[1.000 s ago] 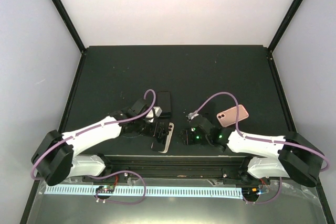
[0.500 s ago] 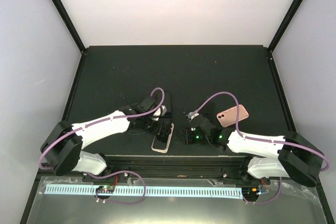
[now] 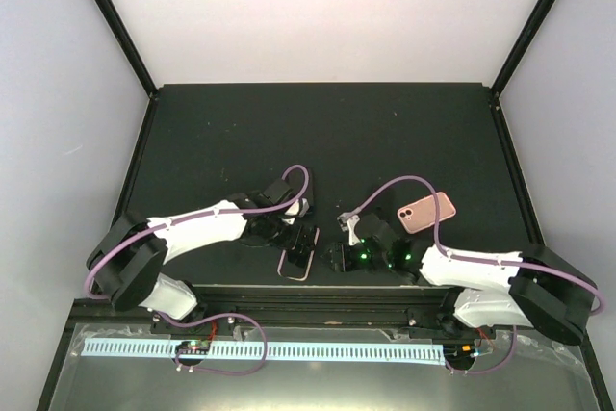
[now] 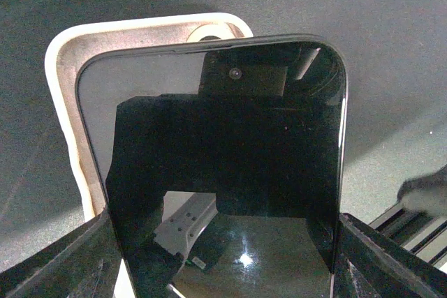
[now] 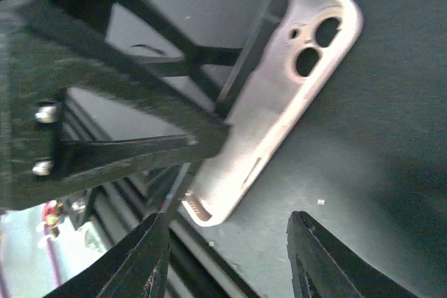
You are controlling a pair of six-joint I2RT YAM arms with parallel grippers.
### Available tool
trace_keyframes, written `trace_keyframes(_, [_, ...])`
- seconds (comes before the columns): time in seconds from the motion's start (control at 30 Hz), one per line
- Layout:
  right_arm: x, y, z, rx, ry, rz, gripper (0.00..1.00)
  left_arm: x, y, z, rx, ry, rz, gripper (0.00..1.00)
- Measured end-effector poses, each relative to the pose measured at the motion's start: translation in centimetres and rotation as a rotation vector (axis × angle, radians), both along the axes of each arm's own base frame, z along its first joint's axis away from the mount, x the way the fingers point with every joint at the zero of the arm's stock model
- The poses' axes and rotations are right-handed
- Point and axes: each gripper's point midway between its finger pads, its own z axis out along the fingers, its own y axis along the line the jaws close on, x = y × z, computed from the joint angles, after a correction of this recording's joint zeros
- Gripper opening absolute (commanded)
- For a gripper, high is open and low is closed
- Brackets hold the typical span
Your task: Put the phone into the phone case
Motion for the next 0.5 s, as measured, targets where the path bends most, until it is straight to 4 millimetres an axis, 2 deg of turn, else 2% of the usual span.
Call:
trace_keyframes(0.2, [-1.4,2.4,0.0,0.108,0.096,0.050,0.45,0.0,0.1,-0.6,0.016,0.010,0.002,0.67])
trace_keyframes(0.5, [-2.2,4.1,-1.6,0.154,0.223,0.020,0.41,0.2,0.2,-0.8,0.027,0.005,0.008,0.69])
